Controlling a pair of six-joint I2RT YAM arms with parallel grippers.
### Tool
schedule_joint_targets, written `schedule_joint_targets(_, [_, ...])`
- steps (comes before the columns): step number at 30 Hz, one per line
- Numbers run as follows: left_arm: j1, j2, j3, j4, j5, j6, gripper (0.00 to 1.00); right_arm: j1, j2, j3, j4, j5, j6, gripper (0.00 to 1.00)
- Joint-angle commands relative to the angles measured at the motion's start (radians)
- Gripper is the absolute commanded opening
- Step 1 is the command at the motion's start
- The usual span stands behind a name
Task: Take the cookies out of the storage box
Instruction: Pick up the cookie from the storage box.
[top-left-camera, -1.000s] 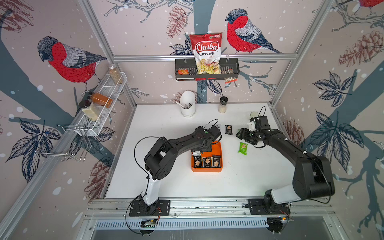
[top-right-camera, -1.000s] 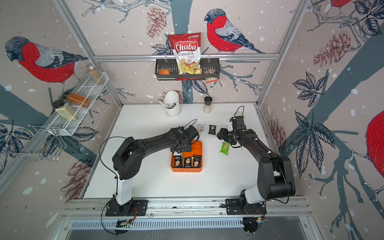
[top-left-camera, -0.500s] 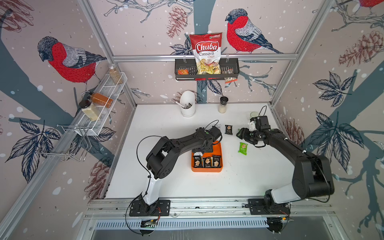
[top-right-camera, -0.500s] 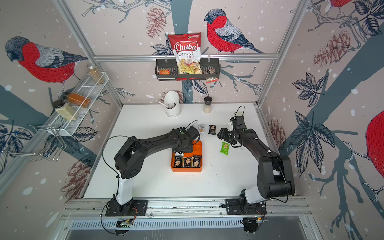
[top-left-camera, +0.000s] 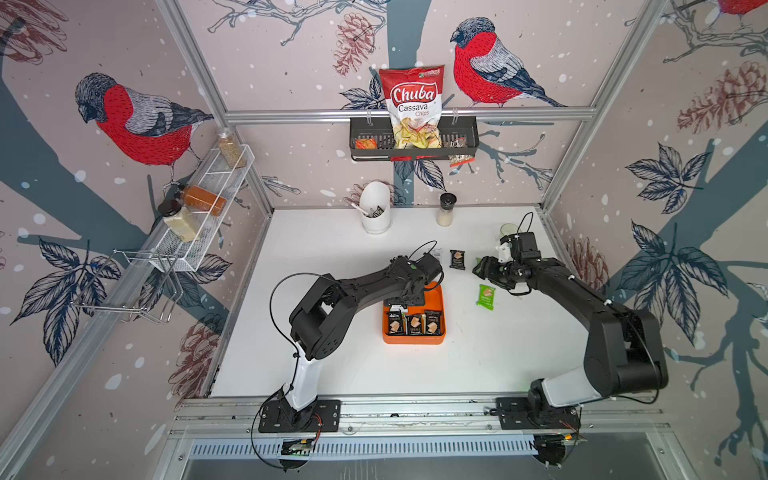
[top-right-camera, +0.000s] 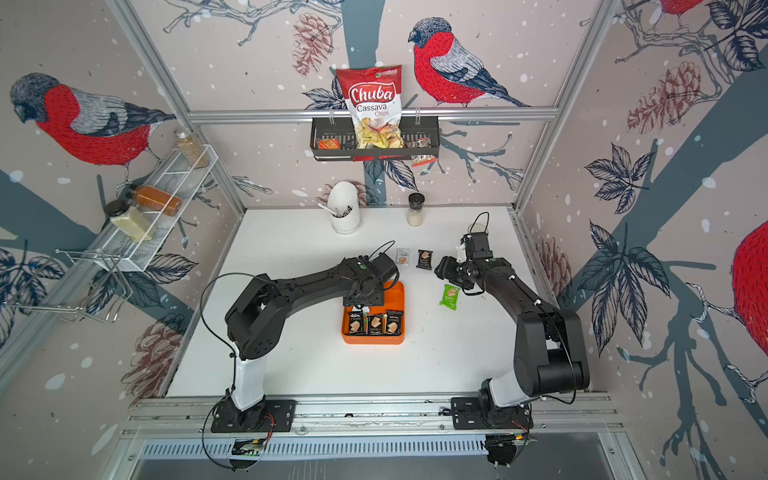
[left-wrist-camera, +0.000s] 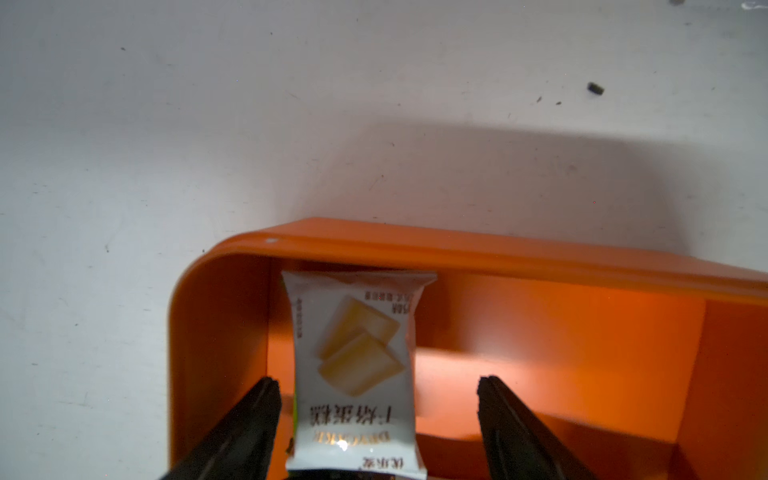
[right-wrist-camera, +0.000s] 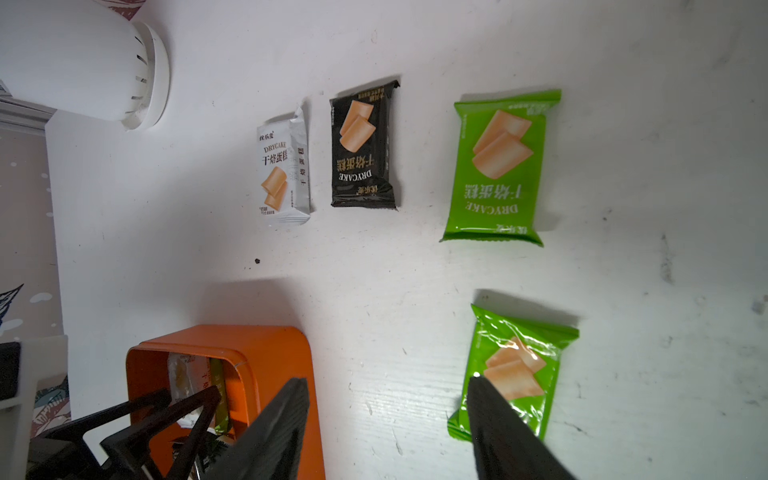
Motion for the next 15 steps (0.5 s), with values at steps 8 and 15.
schedule_joint_targets(8, [0.023,-0.031,-0.069,0.070,0.017,0.020,0.62,-0.009,-0.026,-0.007,-0.001,0.009,-0.020,0.66])
schedule_joint_targets(15, [0.023,-0.028,-0.084,0.116,0.038,0.023,0.58,-0.013,-0.041,-0.010,-0.008,0.016,-0.023,0.66])
